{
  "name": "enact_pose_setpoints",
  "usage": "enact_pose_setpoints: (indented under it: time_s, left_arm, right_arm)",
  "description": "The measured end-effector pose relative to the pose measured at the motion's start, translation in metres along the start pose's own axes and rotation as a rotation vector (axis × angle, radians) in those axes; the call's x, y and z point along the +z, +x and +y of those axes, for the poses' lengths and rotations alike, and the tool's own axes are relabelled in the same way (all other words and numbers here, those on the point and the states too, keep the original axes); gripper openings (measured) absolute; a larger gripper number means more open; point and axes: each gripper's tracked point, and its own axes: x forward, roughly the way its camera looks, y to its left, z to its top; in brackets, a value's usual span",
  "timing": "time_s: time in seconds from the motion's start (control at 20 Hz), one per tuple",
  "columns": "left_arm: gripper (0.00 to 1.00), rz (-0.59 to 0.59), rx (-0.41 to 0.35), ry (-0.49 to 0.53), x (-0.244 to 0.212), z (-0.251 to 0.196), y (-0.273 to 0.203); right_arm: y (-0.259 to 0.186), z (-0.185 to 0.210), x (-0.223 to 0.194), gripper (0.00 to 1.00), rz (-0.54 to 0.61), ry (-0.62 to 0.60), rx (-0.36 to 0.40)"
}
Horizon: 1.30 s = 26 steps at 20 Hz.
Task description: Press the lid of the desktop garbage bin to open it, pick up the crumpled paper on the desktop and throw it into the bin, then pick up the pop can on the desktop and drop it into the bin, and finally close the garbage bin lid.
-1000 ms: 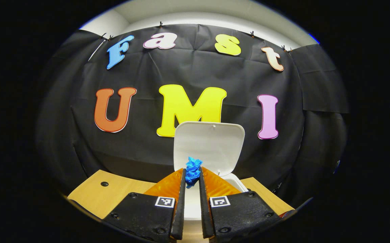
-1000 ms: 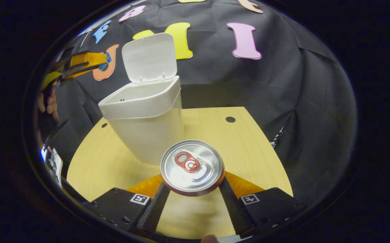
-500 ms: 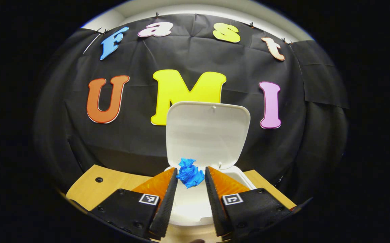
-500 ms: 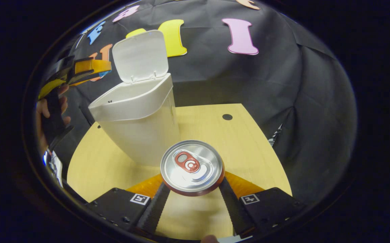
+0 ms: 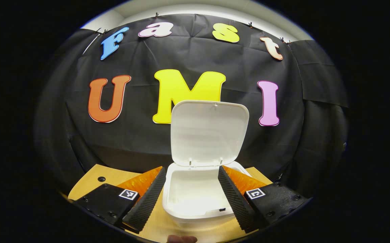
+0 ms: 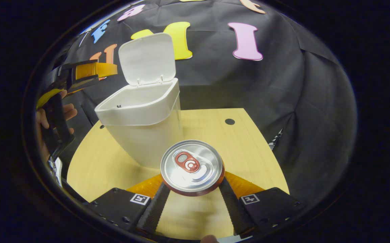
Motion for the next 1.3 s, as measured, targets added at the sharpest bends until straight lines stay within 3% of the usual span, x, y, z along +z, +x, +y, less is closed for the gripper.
enact_pose_setpoints:
  time_s: [0.4,0.75,1.3]
  left_arm:
    - [1.00,-0.006,0.046,-0.024,-0.007,0.023,-0.047]
    - [1.00,-0.011,0.103,-0.032,-0.013,0.045,-0.104]
    - [1.00,-0.049,0.160,-0.012,-0.014,0.069,-0.156]
  right_arm:
    - [-0.034,0.017,0.033,0.82,-0.036,-0.041,-0.001]
    - [-0.066,0.054,0.096,0.82,-0.124,-0.086,0.069]
    - [-0.044,0.118,0.164,0.82,-0.196,-0.165,0.179]
